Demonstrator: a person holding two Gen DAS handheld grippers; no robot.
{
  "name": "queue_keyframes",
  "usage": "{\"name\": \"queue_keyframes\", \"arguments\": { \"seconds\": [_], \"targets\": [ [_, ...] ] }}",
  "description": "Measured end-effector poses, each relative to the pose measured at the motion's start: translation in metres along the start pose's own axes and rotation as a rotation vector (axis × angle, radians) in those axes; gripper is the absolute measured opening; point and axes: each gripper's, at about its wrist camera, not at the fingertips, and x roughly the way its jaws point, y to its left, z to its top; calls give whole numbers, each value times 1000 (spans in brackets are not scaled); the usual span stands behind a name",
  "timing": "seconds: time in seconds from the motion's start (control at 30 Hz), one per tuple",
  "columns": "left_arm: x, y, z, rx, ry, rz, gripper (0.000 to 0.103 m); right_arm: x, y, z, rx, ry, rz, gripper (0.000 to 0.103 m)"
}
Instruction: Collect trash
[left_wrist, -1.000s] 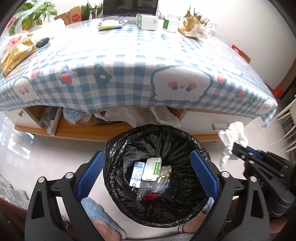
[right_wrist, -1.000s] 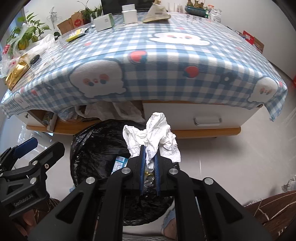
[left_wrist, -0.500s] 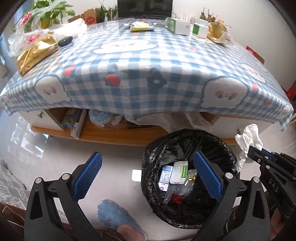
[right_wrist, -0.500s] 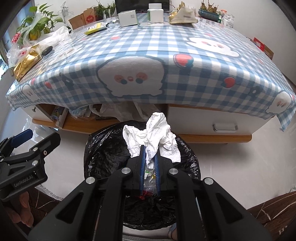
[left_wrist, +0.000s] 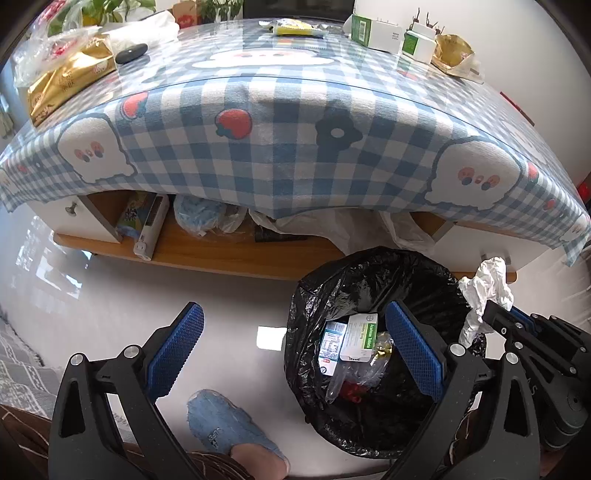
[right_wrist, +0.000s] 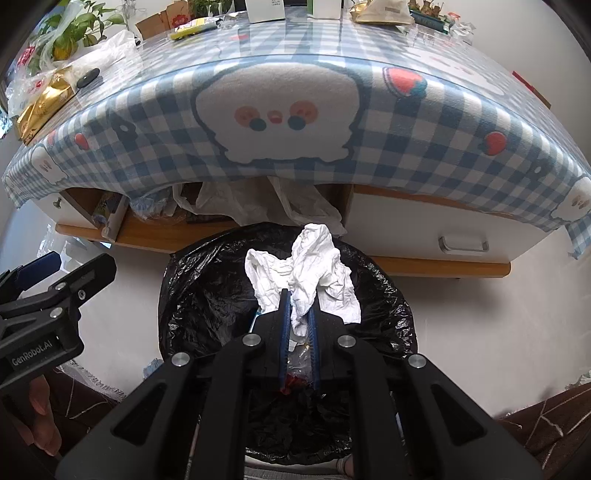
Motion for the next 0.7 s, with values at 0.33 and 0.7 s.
{"name": "queue_keyframes", "arguments": {
  "seconds": [0.33,0.7],
  "targets": [
    [3,1,0,-5,11,-1,97,1,1,0,-5,-6,-11,18],
    [-16,-3,3,2,-9,0,97,-29,-14,-1,12,-80,-33,60]
  ]
}}
